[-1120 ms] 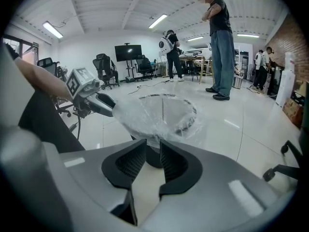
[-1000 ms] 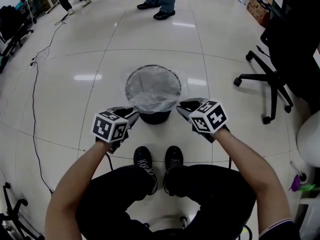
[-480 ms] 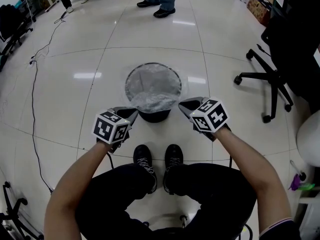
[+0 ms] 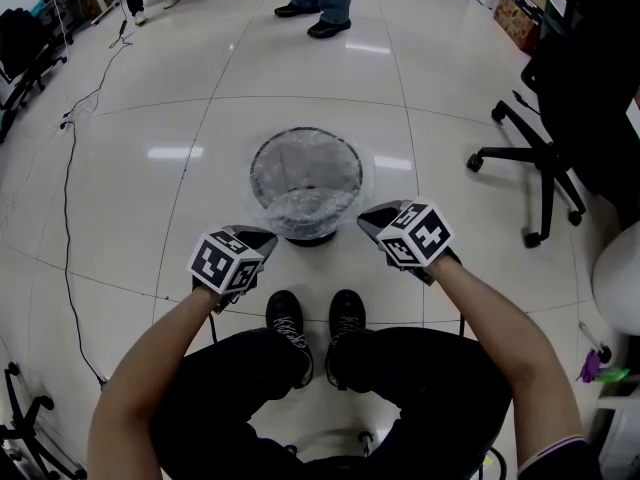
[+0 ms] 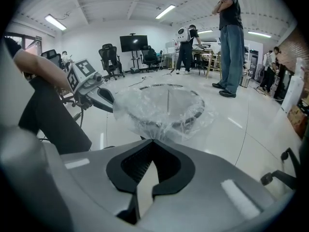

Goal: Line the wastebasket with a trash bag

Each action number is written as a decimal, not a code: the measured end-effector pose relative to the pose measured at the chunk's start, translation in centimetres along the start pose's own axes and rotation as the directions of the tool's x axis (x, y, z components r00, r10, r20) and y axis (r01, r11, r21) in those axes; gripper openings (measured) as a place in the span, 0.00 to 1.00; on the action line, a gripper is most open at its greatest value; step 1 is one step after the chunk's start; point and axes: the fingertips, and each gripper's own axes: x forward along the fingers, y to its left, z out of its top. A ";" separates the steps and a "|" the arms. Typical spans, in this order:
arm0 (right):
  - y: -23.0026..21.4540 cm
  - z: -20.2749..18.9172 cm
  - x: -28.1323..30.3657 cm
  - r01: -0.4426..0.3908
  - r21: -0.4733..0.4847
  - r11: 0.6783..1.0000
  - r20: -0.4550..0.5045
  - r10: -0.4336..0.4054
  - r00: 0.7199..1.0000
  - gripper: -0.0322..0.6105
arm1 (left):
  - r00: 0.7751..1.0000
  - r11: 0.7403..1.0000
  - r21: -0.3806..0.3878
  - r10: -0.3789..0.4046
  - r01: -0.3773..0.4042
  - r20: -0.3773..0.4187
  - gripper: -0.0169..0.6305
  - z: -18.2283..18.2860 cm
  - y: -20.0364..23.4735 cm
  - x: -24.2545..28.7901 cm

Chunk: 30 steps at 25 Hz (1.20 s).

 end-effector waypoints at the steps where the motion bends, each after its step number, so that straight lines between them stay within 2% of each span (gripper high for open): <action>1: 0.0 -0.2 0.2 -0.002 -0.003 1.000 -0.007 0.002 1.000 0.05 | 1.000 1.000 -0.001 -0.004 0.004 -0.008 0.05 -0.2 0.1 0.2; 11: -1.2 -1.7 2.7 -0.017 -0.035 0.999 -0.034 0.016 0.999 0.05 | 0.999 0.999 -0.051 -0.019 0.018 -0.034 0.04 -1.7 1.7 3.5; 19: -2.1 -1.6 3.9 -0.012 -0.022 1.000 -0.011 0.012 1.000 0.05 | 1.000 0.997 -0.081 0.014 -0.014 0.002 0.04 -1.5 3.6 4.4; 25: -2.2 -1.3 3.9 -0.010 -0.012 1.000 -0.004 0.010 1.000 0.05 | 1.000 0.998 -0.066 0.000 -0.001 -0.018 0.04 -1.8 3.3 4.3; 26: -2.1 -1.4 3.8 -0.014 -0.010 1.000 -0.004 0.014 1.000 0.06 | 1.000 0.998 -0.058 -0.009 0.007 -0.029 0.05 -2.1 3.0 4.2; 28: -1.9 -1.6 3.4 -0.026 -0.001 1.000 -0.002 0.026 1.000 0.16 | 0.999 0.999 -0.046 -0.023 0.021 -0.047 0.10 -2.7 2.7 3.9; 30: -1.9 -1.6 2.8 -0.028 0.004 1.000 0.002 0.028 1.000 0.19 | 0.998 0.999 -0.043 -0.023 0.021 -0.058 0.13 -3.1 2.6 3.2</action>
